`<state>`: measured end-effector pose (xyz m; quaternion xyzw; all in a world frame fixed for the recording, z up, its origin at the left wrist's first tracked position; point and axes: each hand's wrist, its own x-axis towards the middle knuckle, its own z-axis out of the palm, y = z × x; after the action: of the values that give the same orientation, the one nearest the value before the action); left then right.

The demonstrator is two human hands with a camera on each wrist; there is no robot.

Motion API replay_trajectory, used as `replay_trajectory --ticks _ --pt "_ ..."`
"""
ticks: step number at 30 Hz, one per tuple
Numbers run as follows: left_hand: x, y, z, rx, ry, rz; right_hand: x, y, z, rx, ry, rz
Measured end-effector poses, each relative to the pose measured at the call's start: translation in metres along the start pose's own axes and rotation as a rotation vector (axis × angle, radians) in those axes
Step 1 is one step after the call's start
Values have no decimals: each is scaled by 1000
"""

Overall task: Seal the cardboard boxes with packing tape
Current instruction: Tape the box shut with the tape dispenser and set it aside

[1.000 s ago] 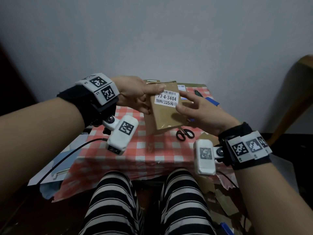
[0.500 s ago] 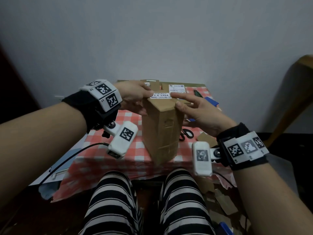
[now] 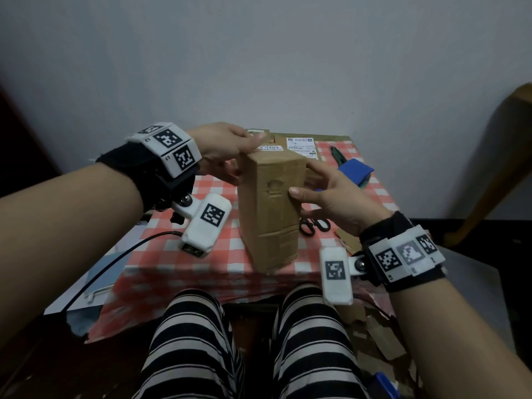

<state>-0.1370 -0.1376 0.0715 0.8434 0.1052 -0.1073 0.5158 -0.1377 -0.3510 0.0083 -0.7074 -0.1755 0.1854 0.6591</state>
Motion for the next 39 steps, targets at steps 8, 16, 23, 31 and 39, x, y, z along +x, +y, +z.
replay_trajectory --ticks 8,16,23,31,39 --pt "-10 3 -11 20 -224 21 5 -5 -2 -78 42 -41" --pt "-5 7 -15 20 -185 25 11 -6 2 -99 24 -38" --pt "7 5 -4 -82 -60 7 20 -3 11 -32 135 -27" --pt "21 5 -6 -89 -111 7 26 -2 14 8 113 -56" --pt "24 7 -3 -81 -112 39 34 -2 11 56 117 -73"
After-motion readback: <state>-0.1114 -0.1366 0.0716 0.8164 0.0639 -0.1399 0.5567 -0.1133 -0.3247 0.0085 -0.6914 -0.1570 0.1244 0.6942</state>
